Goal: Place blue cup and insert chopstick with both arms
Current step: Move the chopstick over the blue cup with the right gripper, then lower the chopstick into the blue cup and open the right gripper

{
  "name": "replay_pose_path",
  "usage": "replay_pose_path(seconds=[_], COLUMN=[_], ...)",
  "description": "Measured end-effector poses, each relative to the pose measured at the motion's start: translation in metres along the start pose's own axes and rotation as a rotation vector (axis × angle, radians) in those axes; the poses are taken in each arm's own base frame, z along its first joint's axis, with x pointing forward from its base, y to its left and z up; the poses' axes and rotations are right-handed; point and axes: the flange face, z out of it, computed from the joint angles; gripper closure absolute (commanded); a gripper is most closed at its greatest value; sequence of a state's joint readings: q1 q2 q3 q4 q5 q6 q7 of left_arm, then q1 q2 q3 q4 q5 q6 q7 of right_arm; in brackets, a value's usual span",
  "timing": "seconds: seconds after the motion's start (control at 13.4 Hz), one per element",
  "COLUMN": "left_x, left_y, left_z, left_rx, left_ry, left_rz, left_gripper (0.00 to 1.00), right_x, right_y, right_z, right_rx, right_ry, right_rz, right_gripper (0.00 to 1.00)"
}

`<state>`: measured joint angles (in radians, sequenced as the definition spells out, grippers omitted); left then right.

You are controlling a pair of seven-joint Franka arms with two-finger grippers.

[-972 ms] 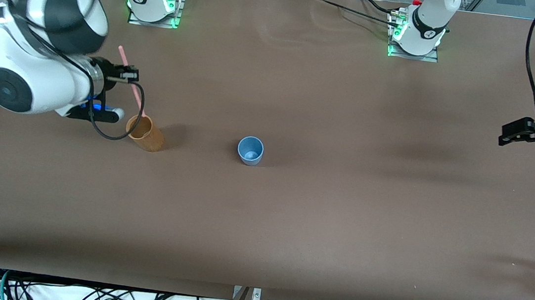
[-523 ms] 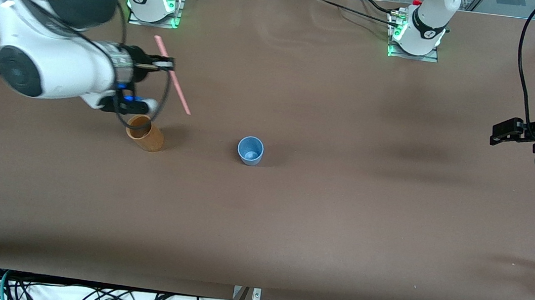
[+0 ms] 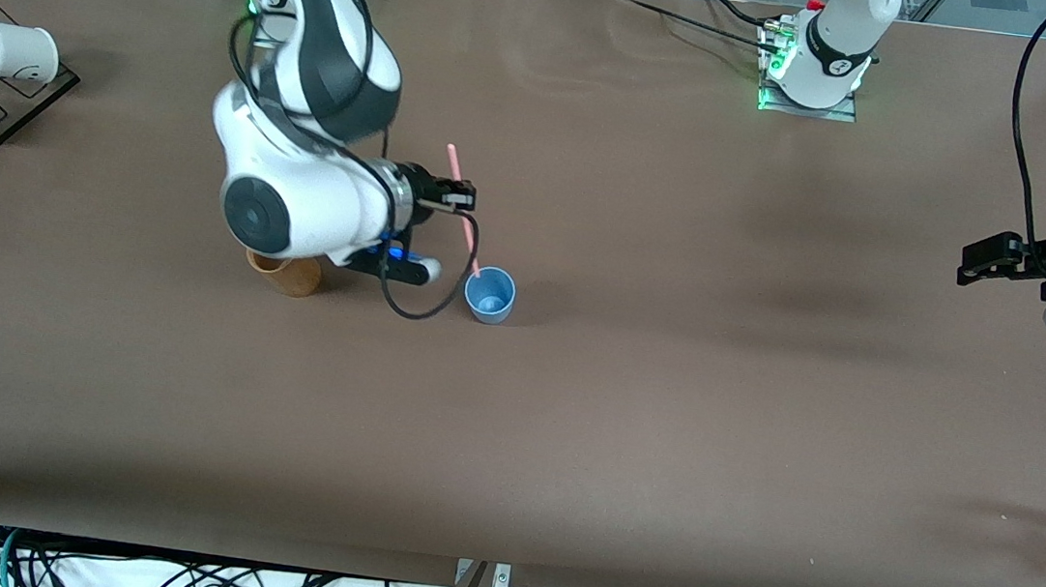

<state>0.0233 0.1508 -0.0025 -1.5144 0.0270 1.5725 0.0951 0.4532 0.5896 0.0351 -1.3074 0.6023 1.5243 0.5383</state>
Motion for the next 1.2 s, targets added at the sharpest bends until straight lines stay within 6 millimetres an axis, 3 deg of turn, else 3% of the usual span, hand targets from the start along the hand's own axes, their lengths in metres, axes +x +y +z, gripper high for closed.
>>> replay_pose_path(seconds=[0.37,0.52,0.6,0.67,0.9,1.2], left_x=[0.0,0.0,0.0,0.0,0.0,0.001], left_y=[0.0,0.0,0.0,0.0,0.0,-0.001], left_z=[0.0,0.001,0.001,0.001,0.001,0.001], left_rx=[0.0,0.0,0.0,0.0,0.0,0.0], left_ry=[-0.001,-0.001,-0.001,-0.001,-0.001,-0.002], left_rz=[0.002,0.002,0.002,0.002,0.002,0.001], left_gripper=[0.0,0.0,0.0,0.0,0.0,0.0], right_x=[0.015,0.027,0.034,0.042,0.051,0.047], right_y=[0.0,0.001,0.003,0.007,0.01,0.003], right_z=[0.007,0.018,0.025,0.031,0.038,0.025], right_rx=[0.029,0.031,0.025,0.018,0.017,0.026], right_ry=[0.021,0.031,0.03,0.033,0.04,0.065], right_rz=[0.015,0.024,0.032,0.041,0.051,0.034], right_gripper=[0.97,0.83,0.29,0.0,0.0,0.0])
